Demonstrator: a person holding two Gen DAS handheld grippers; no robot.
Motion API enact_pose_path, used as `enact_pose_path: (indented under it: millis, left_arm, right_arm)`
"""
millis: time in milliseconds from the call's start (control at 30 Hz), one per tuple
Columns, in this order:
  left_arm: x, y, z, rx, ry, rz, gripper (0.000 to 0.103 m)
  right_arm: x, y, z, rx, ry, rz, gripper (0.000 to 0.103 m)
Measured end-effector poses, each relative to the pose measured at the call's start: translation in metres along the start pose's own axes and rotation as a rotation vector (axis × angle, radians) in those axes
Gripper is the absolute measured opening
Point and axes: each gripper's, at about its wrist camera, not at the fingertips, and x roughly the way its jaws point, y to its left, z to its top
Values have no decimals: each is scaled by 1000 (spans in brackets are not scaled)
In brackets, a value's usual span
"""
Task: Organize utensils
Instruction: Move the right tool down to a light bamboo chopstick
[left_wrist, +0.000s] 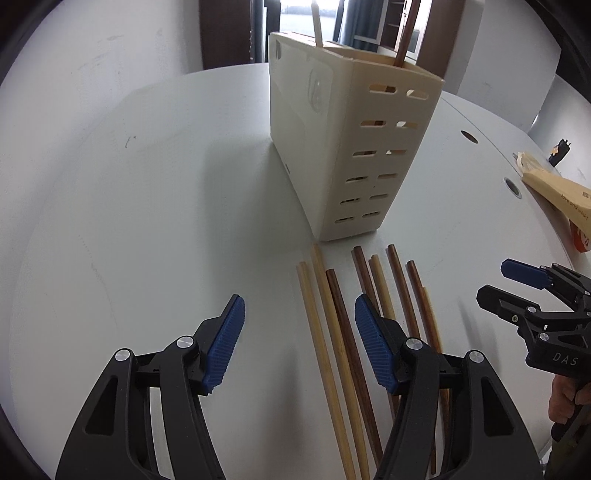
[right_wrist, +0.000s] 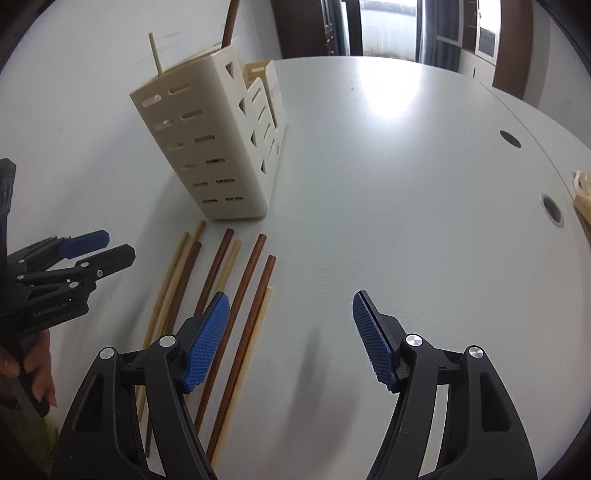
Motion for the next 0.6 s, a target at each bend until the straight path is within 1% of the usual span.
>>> enact_pose_path:
  millis: [67,133,300,600]
  left_arm:
    - [6,2,0,-5,17,12,62]
    - [13,1,1,14,36,20,62]
    - [26,3,4,2,64,21,62]
    - [42,9,0,-11,86,12,62]
  right_arm:
    - [6,-1,0,8,19,-6,69]
    - [12,-2,0,18,29,-32,69]
    - [30,-4,-2,37,77,-25,69]
    - [51,-1,-7,1,90,-77,69]
